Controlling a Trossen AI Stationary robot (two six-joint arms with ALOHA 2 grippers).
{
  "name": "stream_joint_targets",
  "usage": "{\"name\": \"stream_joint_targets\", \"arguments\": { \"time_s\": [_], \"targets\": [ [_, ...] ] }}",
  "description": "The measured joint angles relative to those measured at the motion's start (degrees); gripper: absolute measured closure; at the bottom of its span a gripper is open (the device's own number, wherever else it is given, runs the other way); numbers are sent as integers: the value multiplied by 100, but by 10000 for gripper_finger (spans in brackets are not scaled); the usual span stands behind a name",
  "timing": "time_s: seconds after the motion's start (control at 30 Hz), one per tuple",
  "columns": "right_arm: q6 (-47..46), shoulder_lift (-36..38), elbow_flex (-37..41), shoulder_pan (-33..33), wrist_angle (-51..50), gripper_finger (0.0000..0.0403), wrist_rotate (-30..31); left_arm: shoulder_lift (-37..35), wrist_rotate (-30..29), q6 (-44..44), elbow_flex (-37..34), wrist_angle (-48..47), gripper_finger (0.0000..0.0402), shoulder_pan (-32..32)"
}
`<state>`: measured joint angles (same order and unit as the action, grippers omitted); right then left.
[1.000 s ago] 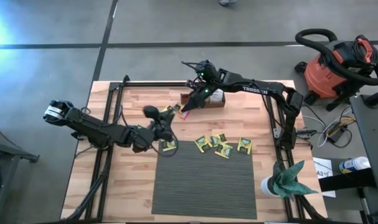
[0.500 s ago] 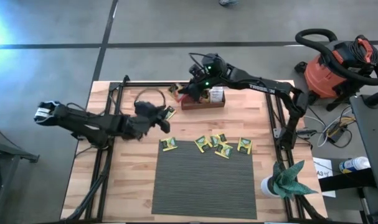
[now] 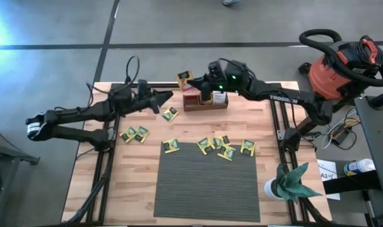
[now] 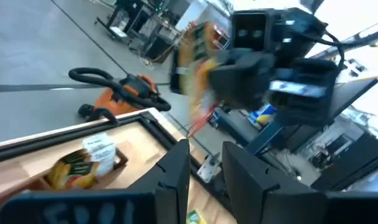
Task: Pick & Place Tea
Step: Put the orange tea bag into the middle section of the wooden organizer
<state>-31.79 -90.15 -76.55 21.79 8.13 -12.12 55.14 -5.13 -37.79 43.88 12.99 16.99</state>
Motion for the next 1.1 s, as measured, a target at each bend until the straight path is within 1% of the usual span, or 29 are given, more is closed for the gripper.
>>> {"name": "stream_joint_targets", "arguments": {
  "time_s": [0.07, 0.13, 0.2, 0.23, 0.33, 0.43, 0.53, 0.8, 0.93, 1.03, 1.1],
  "targets": [
    [-343, 156, 450, -65, 842, 394, 127, 86, 397, 159, -8, -6, 312, 223],
    [-543, 267, 832, -138, 1550, 394, 176, 208, 946, 526, -13, 94, 312, 356],
    [-556, 345, 1113, -221, 1902, 394, 183, 310, 1417, 796, -13, 321, 312, 415],
    [-553, 375, 1222, -263, 1982, 394, 186, 350, 1544, 870, -8, 412, 312, 433],
    [-517, 455, 1461, -399, 2050, 394, 218, 489, 1588, 907, 13, 694, 312, 461],
    [-416, 519, 1604, -529, 2094, 394, 479, 568, 1714, 874, 87, 899, 312, 480],
    [-375, 529, 1666, -615, 2116, 394, 610, 629, 1813, 716, 157, 904, 312, 498],
    [-372, 492, 1692, -763, 2126, 394, 659, 1011, 2001, 311, 385, 932, 312, 503],
    [-359, 494, 1700, -777, 2137, 394, 886, 1232, 2089, 268, 536, 932, 312, 494],
    [-359, 494, 1700, -779, 2128, 394, 916, 1307, 2113, 275, 629, 931, 321, 494],
    [-359, 500, 1720, -789, 2116, 394, 918, 1313, 2117, 322, 668, 928, 336, 494]
  ]
}}
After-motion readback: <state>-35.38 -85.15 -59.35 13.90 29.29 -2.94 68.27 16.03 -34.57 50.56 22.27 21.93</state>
